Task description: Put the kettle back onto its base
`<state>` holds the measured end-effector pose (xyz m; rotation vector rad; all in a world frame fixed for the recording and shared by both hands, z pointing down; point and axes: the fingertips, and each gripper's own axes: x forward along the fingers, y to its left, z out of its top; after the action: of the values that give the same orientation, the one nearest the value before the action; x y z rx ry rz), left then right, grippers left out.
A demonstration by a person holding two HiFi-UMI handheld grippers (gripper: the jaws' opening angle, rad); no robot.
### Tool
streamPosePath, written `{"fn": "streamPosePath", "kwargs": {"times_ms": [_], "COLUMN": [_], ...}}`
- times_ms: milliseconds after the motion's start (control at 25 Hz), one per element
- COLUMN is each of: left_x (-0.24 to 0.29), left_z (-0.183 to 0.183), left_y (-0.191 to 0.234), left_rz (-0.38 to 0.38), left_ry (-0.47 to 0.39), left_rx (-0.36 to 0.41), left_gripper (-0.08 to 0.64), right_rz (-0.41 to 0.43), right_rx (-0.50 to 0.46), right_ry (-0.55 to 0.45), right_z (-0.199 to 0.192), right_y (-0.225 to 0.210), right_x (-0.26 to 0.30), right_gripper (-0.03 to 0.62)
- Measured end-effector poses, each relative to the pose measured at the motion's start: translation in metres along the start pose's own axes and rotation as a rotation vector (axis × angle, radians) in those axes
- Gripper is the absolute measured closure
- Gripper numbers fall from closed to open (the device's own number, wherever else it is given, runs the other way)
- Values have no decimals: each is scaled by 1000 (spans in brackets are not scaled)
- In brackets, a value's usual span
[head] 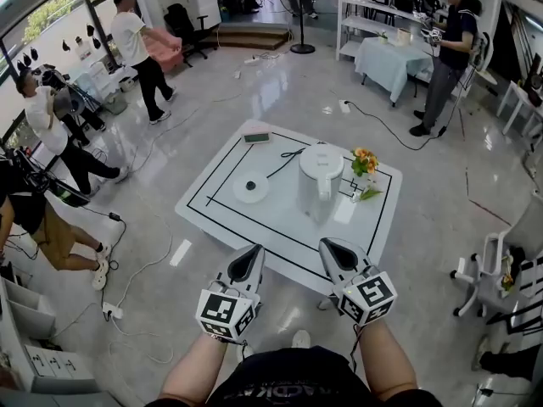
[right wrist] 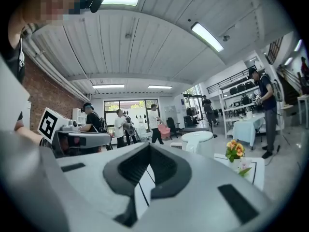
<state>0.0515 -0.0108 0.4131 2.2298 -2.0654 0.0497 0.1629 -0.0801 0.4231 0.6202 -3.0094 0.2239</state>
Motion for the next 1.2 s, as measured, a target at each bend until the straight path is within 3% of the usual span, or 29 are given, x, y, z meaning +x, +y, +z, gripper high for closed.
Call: {"fn": "streamPosePath", "kwargs": {"times_ms": [560,880,960,1040,1120,1200], "left_x": [45,74,86,98,109,118], "left_z": [12,12,11,8,6,7], "left_y": [11,52,64,76,88,101], "left_rz": [46,0,-42,-91,-144,-199], "left_ry": [-20,-24,-19,-5,16,26], "left_rx": [9,3,9,20,43,66], "left_gripper": [558,510,465,352,243,211], "right_rz": [41,-60,-94,-149,-224,-288], "right_rx": [18,22,16,4,-17,-27], "right_ry": [-27,-92,-109,-125,-133,-141], "right_z": [14,28,34,41,46,50], "right_y": [-44,-63,-65,-67,-69,-70], "right_x": [18,46,56,68,80,91], "right_gripper": [594,593,484,366,327,321]}}
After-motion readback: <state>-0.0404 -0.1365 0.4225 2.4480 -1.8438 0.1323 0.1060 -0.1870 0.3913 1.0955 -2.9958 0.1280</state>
